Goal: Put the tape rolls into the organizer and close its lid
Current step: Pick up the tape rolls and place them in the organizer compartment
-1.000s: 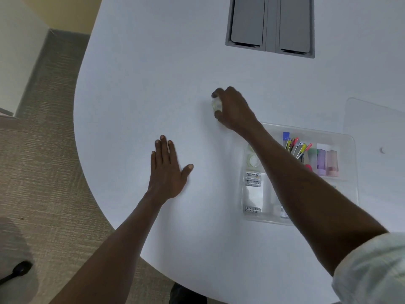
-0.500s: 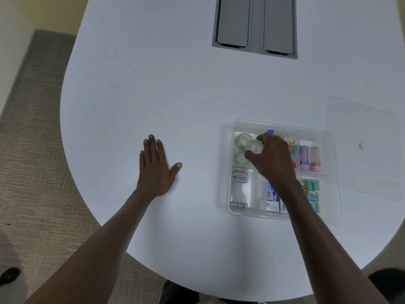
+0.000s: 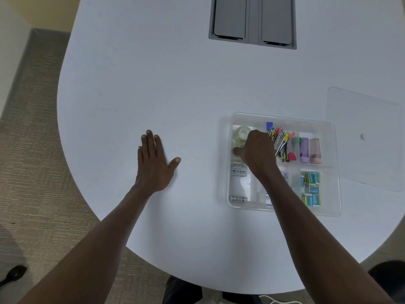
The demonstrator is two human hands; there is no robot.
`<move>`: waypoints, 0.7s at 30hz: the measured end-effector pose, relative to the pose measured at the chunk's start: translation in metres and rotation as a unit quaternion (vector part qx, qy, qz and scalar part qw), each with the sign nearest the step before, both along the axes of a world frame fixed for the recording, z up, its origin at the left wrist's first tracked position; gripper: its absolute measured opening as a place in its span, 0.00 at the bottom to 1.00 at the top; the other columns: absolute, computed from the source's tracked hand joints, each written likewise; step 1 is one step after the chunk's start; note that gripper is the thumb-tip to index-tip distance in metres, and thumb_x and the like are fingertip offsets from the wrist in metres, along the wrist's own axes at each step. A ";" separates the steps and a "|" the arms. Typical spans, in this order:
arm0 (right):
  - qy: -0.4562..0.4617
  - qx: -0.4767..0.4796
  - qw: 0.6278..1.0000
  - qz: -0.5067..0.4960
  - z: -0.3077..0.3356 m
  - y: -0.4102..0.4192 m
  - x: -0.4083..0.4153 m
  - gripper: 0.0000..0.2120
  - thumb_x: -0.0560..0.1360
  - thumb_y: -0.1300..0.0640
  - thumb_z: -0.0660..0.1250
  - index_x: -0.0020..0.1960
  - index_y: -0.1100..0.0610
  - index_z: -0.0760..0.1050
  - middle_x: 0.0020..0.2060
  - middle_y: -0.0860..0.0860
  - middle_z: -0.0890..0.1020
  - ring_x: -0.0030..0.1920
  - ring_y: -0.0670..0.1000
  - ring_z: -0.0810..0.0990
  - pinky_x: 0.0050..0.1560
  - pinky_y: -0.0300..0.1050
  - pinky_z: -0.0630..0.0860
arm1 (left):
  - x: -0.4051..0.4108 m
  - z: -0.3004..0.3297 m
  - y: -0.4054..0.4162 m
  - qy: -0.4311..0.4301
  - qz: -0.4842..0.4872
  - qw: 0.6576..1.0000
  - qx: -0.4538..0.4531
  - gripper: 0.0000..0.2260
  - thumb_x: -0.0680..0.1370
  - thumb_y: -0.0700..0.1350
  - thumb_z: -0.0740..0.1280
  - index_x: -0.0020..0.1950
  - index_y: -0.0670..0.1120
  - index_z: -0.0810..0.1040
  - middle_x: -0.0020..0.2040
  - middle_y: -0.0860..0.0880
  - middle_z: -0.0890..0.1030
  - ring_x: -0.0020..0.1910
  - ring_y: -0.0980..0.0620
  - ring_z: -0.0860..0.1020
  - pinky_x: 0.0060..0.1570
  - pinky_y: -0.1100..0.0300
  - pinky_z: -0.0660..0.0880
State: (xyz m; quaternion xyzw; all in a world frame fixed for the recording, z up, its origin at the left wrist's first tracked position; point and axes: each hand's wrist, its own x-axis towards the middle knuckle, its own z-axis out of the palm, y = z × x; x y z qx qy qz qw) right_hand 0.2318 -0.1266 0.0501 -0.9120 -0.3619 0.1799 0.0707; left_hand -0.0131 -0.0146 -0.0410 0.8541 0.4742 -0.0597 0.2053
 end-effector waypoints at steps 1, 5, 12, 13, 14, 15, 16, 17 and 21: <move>0.000 0.002 1.000 -0.001 0.000 0.000 0.000 0.24 0.67 0.51 0.76 0.53 0.67 0.74 0.47 0.62 0.80 0.50 0.62 0.80 0.43 0.50 0.74 | 0.000 0.000 0.000 0.000 0.000 1.000 0.003 0.41 0.78 0.65 0.49 0.77 0.38 0.40 0.78 0.38 0.38 0.78 0.41 0.38 0.75 0.44 0.44; -0.014 -0.003 1.000 -0.003 0.002 -0.002 -0.002 0.23 0.67 0.52 0.75 0.53 0.67 0.74 0.47 0.62 0.80 0.50 0.62 0.80 0.43 0.47 0.74 | 0.000 0.000 -0.001 0.001 -0.001 1.000 0.007 0.40 0.78 0.65 0.50 0.77 0.38 0.40 0.78 0.38 0.38 0.78 0.41 0.38 0.75 0.44 0.44; -0.001 -0.013 1.000 -0.019 0.004 0.003 -0.004 0.19 0.66 0.56 0.75 0.50 0.67 0.75 0.45 0.62 0.82 0.48 0.63 0.82 0.44 0.48 0.76 | 0.000 0.000 0.000 0.000 0.001 1.000 0.006 0.40 0.79 0.64 0.50 0.77 0.38 0.39 0.78 0.39 0.37 0.78 0.41 0.37 0.75 0.45 0.43; -0.006 -0.015 1.000 -0.016 0.003 0.003 -0.004 0.19 0.67 0.56 0.75 0.50 0.67 0.75 0.45 0.62 0.82 0.48 0.63 0.82 0.43 0.47 0.75 | 0.001 0.000 -0.001 -0.002 0.002 1.000 0.005 0.40 0.79 0.64 0.51 0.77 0.38 0.39 0.78 0.39 0.37 0.78 0.42 0.37 0.75 0.45 0.43; -0.011 -0.016 1.000 -0.013 0.003 0.002 -0.004 0.19 0.67 0.56 0.75 0.50 0.67 0.75 0.45 0.62 0.82 0.48 0.62 0.82 0.43 0.46 0.74 | 0.001 0.001 -0.001 -0.004 0.003 1.000 0.004 0.40 0.79 0.64 0.51 0.77 0.38 0.39 0.78 0.39 0.37 0.78 0.42 0.37 0.76 0.45 0.43; -0.016 -0.016 1.000 -0.010 0.003 0.002 -0.004 0.19 0.68 0.55 0.75 0.50 0.67 0.75 0.46 0.62 0.82 0.48 0.62 0.82 0.44 0.46 0.74 | 0.001 0.001 -0.001 -0.005 0.003 1.000 0.005 0.40 0.79 0.63 0.52 0.77 0.38 0.39 0.78 0.38 0.37 0.78 0.41 0.37 0.76 0.45 0.43; -0.023 -0.016 1.000 -0.006 0.003 0.001 -0.005 0.19 0.68 0.54 0.75 0.50 0.67 0.75 0.46 0.63 0.82 0.48 0.62 0.82 0.44 0.47 0.74 | 0.001 0.001 -0.001 -0.006 0.002 1.000 0.008 0.40 0.79 0.63 0.52 0.77 0.38 0.40 0.78 0.38 0.38 0.78 0.41 0.37 0.76 0.45 0.43; -0.029 -0.018 0.999 -0.001 0.002 0.001 -0.006 0.21 0.69 0.52 0.75 0.51 0.67 0.75 0.46 0.63 0.82 0.49 0.62 0.81 0.45 0.47 0.74 | 0.001 0.001 -0.001 -0.006 0.002 1.000 0.010 0.40 0.79 0.63 0.52 0.77 0.38 0.40 0.78 0.38 0.38 0.78 0.41 0.38 0.76 0.45 0.43; -0.057 -0.044 0.997 0.005 0.000 0.005 -0.011 0.24 0.71 0.49 0.72 0.55 0.68 0.72 0.48 0.61 0.81 0.50 0.60 0.81 0.48 0.49 0.76 | 0.001 0.000 0.000 -0.007 0.003 1.000 0.011 0.40 0.79 0.64 0.51 0.77 0.38 0.40 0.78 0.38 0.39 0.78 0.41 0.38 0.76 0.44 0.44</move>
